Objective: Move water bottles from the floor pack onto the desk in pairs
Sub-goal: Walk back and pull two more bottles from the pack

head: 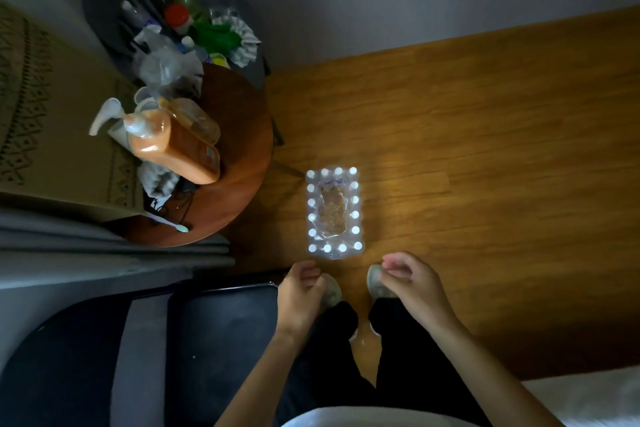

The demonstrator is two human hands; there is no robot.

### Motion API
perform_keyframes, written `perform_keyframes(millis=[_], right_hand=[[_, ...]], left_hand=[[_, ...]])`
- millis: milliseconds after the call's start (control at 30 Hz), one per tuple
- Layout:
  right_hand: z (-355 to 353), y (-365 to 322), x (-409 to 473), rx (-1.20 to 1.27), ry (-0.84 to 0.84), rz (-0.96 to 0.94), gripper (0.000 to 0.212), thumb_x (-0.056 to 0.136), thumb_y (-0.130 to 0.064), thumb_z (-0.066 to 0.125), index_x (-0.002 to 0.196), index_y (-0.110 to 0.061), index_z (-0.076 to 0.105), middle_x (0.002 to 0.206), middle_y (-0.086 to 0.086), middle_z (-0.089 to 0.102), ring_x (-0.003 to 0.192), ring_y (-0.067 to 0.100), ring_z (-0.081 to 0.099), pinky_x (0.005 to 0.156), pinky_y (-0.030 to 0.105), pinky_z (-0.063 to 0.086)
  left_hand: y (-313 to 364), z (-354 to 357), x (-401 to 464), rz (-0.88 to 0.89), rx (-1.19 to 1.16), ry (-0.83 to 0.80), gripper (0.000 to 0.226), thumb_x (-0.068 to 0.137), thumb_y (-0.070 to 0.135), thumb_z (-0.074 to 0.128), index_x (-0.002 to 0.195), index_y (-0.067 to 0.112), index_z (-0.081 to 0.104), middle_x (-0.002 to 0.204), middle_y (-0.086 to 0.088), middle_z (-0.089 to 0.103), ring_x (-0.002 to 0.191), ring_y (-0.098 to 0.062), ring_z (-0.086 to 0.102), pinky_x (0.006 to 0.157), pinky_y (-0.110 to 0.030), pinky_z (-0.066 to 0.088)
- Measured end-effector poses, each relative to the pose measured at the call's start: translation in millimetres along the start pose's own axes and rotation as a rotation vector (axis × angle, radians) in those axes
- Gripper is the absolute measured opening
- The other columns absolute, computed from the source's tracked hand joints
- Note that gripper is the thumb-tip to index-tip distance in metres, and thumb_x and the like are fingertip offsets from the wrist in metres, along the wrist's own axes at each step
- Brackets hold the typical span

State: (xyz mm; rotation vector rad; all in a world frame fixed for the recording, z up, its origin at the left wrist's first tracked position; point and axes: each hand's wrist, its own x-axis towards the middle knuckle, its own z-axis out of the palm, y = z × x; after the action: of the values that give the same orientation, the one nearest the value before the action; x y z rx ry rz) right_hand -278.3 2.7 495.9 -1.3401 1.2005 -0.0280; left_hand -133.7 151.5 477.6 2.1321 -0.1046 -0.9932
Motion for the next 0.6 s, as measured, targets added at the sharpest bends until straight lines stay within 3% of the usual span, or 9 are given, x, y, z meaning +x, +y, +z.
perform_keyframes(millis=[167, 267, 433, 600], right_hand=[[18.3, 15.6, 60.1, -0.01, -0.018, -0.009, 0.025, 0.081, -0.014, 0.073, 0.104, -0.02, 0.064, 0.102, -0.011, 0.067, 0.094, 0.001, 0.065, 0.08, 0.019, 0.051], [34.3, 35.9, 104.9, -0.024, -0.037, -0.008, 0.026, 0.08, -0.012, 0.074, 0.104, -0.017, 0.064, 0.101, -0.01, 0.067, 0.093, 0.001, 0.065, 0.074, 0.015, 0.051], [64.6, 78.9, 190.3, -0.068, -0.048, 0.006, 0.021, 0.075, -0.022, 0.076, 0.089, -0.03, 0.064, 0.091, -0.012, 0.07, 0.088, 0.003, 0.068, 0.081, 0.027, 0.052], [98.5, 121.2, 274.2, -0.076, -0.064, -0.011, 0.024, 0.079, -0.014, 0.075, 0.099, -0.016, 0.064, 0.092, -0.005, 0.067, 0.085, 0.007, 0.065, 0.076, 0.021, 0.05]], left_hand=[[-18.7, 28.1, 48.1, -0.048, -0.025, 0.026, 0.035, 0.086, 0.013, 0.068, 0.12, 0.009, 0.062, 0.102, 0.003, 0.07, 0.091, -0.008, 0.068, 0.085, -0.025, 0.056], [-36.3, 47.6, 84.2, -0.071, -0.014, 0.037, 0.034, 0.087, 0.011, 0.066, 0.121, 0.009, 0.062, 0.101, 0.003, 0.069, 0.089, -0.005, 0.066, 0.074, -0.013, 0.053], [-71.6, 82.2, 156.8, -0.053, 0.033, 0.039, 0.028, 0.088, 0.006, 0.065, 0.116, 0.006, 0.064, 0.092, 0.011, 0.065, 0.081, 0.002, 0.063, 0.065, -0.003, 0.047], [-116.5, 113.5, 239.4, -0.023, 0.094, 0.05, 0.036, 0.089, 0.009, 0.065, 0.124, 0.009, 0.059, 0.106, 0.001, 0.069, 0.089, -0.002, 0.066, 0.077, -0.01, 0.05]])
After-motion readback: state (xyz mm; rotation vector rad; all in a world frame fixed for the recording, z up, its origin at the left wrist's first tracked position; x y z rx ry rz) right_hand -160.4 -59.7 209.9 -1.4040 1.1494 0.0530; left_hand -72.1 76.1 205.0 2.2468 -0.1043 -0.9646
